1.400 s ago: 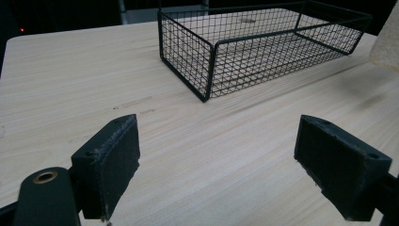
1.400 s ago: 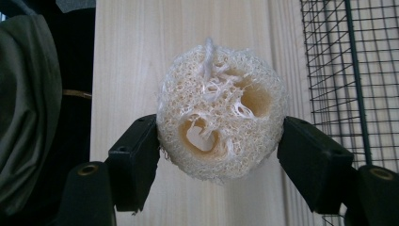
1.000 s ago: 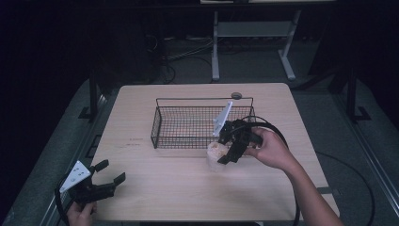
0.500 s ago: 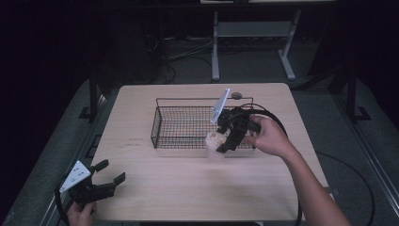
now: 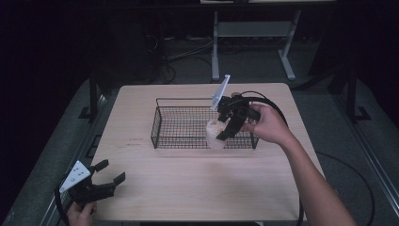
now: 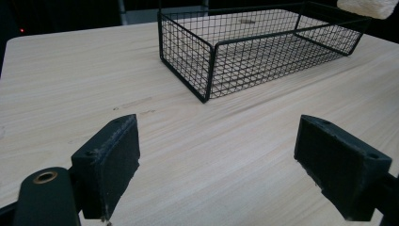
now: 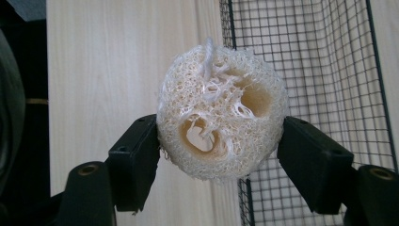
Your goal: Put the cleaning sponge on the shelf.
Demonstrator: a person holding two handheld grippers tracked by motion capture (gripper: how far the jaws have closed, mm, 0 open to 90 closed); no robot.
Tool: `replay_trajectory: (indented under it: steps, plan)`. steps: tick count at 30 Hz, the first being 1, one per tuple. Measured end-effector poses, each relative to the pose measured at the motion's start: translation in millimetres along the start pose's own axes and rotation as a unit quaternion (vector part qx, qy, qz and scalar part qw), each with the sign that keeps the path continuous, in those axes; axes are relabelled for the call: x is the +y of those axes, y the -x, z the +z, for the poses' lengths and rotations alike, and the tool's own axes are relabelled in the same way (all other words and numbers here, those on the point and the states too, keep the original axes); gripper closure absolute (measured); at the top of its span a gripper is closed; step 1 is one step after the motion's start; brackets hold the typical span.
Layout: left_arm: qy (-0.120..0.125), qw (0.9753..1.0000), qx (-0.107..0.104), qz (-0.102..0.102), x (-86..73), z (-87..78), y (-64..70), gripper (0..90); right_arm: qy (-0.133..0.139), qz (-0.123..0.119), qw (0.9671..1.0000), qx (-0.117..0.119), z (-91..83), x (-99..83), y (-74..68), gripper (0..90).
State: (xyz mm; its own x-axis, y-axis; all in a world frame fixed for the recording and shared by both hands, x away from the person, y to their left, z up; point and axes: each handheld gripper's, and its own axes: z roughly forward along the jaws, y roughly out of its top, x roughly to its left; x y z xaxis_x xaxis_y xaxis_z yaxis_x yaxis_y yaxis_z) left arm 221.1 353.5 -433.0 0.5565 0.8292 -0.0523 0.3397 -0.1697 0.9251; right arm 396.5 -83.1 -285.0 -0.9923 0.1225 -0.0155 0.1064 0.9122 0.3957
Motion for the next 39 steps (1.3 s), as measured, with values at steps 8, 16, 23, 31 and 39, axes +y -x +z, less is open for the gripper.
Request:
replay_trajectory:
  steps: [8, 16, 23, 31, 39]
  plan:
    - [0.001, 1.0000, 0.000, 0.000, 0.2, -0.1, -0.1, 14.0, -0.003, 0.004, 1.0000, -0.006, -6.3, 6.6, 11.3, 30.3]
    - [0.002, 1.0000, -0.001, -0.001, 0.2, -0.1, -0.2, 13.9, -0.002, 0.008, 0.9999, -0.010, -10.1, 14.9, 25.6, 30.3]
    - [0.003, 1.0000, 0.000, -0.001, 0.1, -0.7, -1.0, 13.9, -0.005, 0.018, 0.9998, -0.007, -6.9, 17.8, 43.4, 30.2]
    - [0.004, 1.0000, -0.002, -0.003, 0.3, -0.3, -0.9, 13.9, -0.007, 0.029, 0.9995, -0.006, 5.1, 15.6, 56.7, 30.2]
    - [0.004, 1.0000, -0.002, -0.003, 0.4, -0.4, -1.0, 13.9, -0.018, 0.035, 0.9992, -0.009, 15.0, 14.2, 68.5, 30.1]
